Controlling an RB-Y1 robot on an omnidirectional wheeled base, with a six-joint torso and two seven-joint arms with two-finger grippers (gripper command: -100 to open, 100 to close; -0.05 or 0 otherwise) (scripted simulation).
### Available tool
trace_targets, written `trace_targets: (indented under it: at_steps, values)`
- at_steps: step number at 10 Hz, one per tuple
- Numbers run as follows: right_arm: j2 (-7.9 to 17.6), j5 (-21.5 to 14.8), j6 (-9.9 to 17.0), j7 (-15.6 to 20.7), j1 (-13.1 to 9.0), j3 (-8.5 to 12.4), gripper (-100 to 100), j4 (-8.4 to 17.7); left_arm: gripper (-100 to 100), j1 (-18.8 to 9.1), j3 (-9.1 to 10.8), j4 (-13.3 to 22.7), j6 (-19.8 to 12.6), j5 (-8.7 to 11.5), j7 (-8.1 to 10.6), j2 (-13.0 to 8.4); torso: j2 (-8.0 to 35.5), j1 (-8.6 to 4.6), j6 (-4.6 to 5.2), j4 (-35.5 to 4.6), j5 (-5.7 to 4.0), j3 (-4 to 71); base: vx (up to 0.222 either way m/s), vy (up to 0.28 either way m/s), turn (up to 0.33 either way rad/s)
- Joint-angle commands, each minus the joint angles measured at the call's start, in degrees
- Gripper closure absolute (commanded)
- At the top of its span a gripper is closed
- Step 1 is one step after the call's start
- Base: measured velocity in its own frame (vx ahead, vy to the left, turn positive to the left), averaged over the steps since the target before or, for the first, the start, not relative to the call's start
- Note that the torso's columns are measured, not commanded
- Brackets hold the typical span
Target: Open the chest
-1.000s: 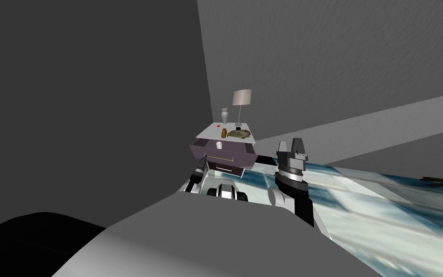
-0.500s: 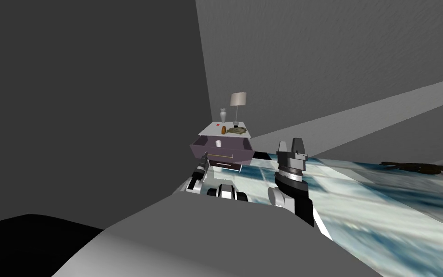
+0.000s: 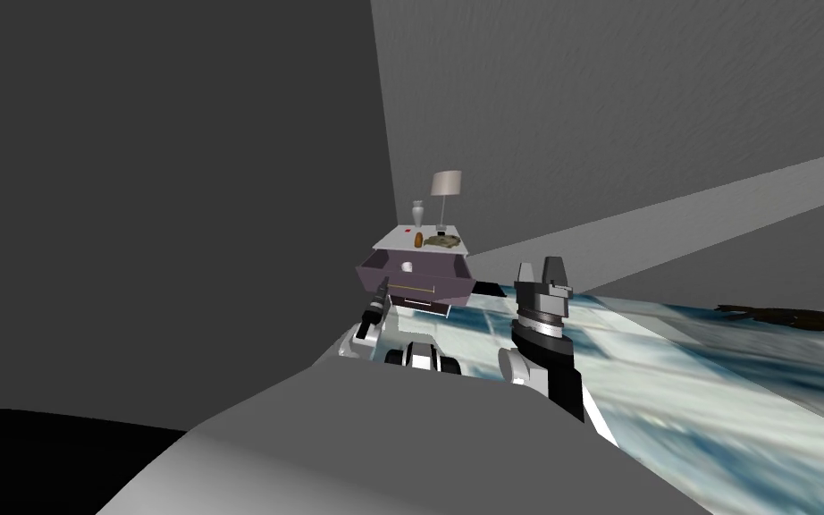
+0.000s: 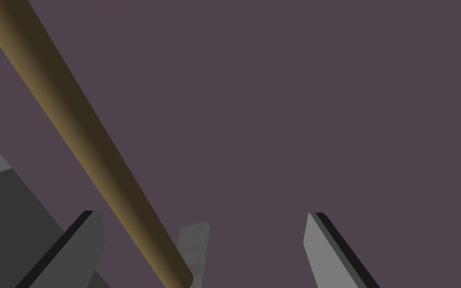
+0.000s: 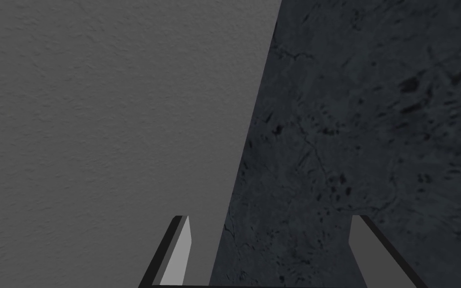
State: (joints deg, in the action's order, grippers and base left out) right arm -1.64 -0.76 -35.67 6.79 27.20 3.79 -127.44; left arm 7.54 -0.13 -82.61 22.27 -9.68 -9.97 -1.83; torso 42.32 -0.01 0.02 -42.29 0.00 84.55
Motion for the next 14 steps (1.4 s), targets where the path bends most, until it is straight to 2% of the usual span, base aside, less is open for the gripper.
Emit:
trace_targets:
  at_steps: [1,2,4,5,6,7,9,10,11,12,13,14]
  values:
    - [0.00,0.00,0.00,0.00,0.00,0.00,0,0.00,-100,-3.70,0.70,2.26,-0.41,-0.41,0.32,-0.02,0.12,0.02,-0.01,-0.04,0.00,-0.08,-0.046,0.007,-0.001]
    - [0.00,0.00,0.00,0.00,0.00,0.00,0,0.00,-100,-5.59,2.25,4.31,-0.75,-1.36,0.64,0.35,0.00,0.03,-0.01,-0.01,0.01,-0.01,-0.077,0.014,0.028]
    - [0.00,0.00,0.00,0.00,0.00,0.00,0,0.00,-100,-8.36,2.25,6.27,-0.75,-1.36,0.64,0.35,-0.01,0.02,-0.01,0.00,0.01,0.00,-0.062,0.010,0.008]
    - [0.00,0.00,0.00,0.00,0.00,0.00,0,0.00,-100,-10.59,3.81,8.95,-1.09,-2.32,0.95,0.73,-0.13,-0.01,-0.02,0.03,0.00,0.07,-0.070,0.014,0.035]
    - [0.00,0.00,0.00,0.00,0.00,0.00,0,0.00,-100,-12.74,3.81,10.28,-1.09,-2.32,0.95,0.73,-0.05,0.02,-0.03,0.02,0.00,0.04,-0.079,0.003,0.016]
    - [0.00,0.00,0.00,0.00,0.00,0.00,0,0.00,-100,-14.31,5.37,12.71,-1.43,-3.27,1.27,1.10,0.00,-0.03,-0.01,0.00,0.00,0.00,-0.106,-0.002,0.027]
    - [0.00,0.00,0.00,0.00,-0.01,0.00,0,0.00,-100,-17.44,5.37,14.28,-1.43,-3.27,1.27,1.10,0.00,0.06,-0.02,-0.01,0.01,-0.01,-0.067,0.018,0.006]
    - [0.00,0.00,0.00,0.00,0.00,0.00,0,0.00,-100,-17.67,5.37,14.28,-1.43,-3.27,1.27,1.10,-0.16,0.03,-0.02,0.04,0.01,0.09,-0.014,0.003,-0.003]
    - [0.00,0.00,0.00,0.00,0.00,0.00,0,0.00,-100,-20.30,6.92,17.52,-1.78,-4.22,1.58,1.47,-0.23,-0.02,-0.02,0.07,0.00,0.14,-0.066,0.004,0.033]
    - [0.00,0.00,0.00,0.00,0.00,0.00,0,0.00,-100,-22.18,6.92,18.29,-1.78,-4.22,1.58,1.47,-0.03,-0.01,-0.02,0.02,0.00,0.03,-0.080,0.006,0.021]
    - [0.00,0.00,0.00,0.00,0.00,0.00,0,0.00,-100,-24.19,8.48,20.69,-2.12,-5.18,1.90,1.84,0.06,0.00,-0.01,-0.02,0.00,-0.04,-0.089,0.026,0.032]
    - [0.00,0.00,0.00,0.00,-0.01,0.00,0,0.00,-100,-25.72,8.48,21.70,-2.12,-5.18,1.90,1.84,0.09,0.08,-0.03,-0.02,0.02,-0.06,-0.096,0.008,0.013]
